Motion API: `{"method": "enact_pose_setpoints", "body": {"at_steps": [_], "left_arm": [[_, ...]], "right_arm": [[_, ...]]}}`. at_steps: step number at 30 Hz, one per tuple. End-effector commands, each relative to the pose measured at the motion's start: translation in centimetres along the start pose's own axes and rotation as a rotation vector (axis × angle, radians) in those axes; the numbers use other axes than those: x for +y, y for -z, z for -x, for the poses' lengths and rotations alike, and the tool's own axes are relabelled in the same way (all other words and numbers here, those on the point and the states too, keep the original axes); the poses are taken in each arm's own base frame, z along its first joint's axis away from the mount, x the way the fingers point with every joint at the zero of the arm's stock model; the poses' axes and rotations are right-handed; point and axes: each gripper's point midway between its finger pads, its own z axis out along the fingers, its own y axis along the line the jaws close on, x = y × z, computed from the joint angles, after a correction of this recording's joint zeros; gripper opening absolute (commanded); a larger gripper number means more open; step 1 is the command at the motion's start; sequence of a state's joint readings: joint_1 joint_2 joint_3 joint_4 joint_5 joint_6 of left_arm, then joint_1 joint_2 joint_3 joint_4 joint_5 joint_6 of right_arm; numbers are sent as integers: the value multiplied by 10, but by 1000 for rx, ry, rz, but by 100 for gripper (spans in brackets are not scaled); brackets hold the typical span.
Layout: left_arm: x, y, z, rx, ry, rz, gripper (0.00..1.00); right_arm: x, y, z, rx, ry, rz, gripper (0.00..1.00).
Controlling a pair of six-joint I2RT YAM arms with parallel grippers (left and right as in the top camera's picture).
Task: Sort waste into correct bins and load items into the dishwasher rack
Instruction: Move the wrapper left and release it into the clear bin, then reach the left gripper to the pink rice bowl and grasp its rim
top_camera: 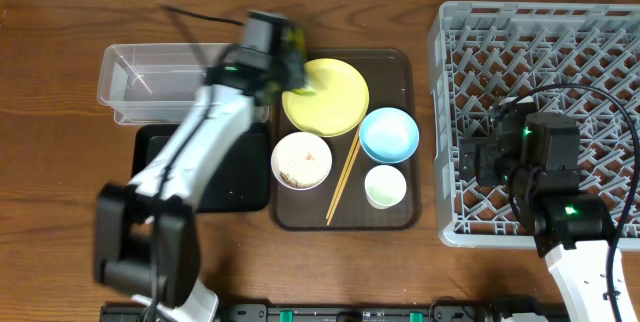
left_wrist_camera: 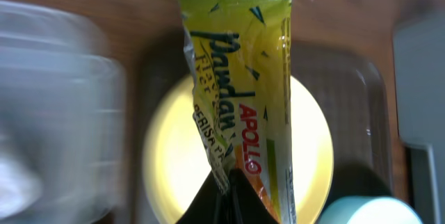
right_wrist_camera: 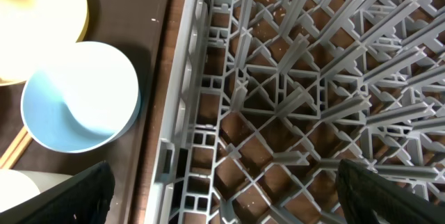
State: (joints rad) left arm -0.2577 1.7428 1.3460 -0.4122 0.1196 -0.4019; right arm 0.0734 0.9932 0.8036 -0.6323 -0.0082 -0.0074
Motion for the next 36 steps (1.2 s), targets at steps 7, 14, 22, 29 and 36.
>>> {"method": "enact_pose_setpoints", "body": {"at_steps": [7, 14, 22, 29, 36], "left_arm": [[107, 23, 25, -30, 290, 185, 6], [141, 28, 23, -18, 359, 236, 54], [133, 49, 25, -31, 354, 226, 86], [77, 91, 8, -27, 196, 181, 89], [22, 85, -74, 239, -35, 169, 90]], "right_arm": [[1, 4, 8, -19, -11, 4, 99], [1, 4, 8, -19, -11, 3, 99], [1, 4, 8, -18, -11, 4, 99], [1, 4, 8, -18, -11, 4, 99], [1, 4, 8, -19, -11, 4, 99]]}}
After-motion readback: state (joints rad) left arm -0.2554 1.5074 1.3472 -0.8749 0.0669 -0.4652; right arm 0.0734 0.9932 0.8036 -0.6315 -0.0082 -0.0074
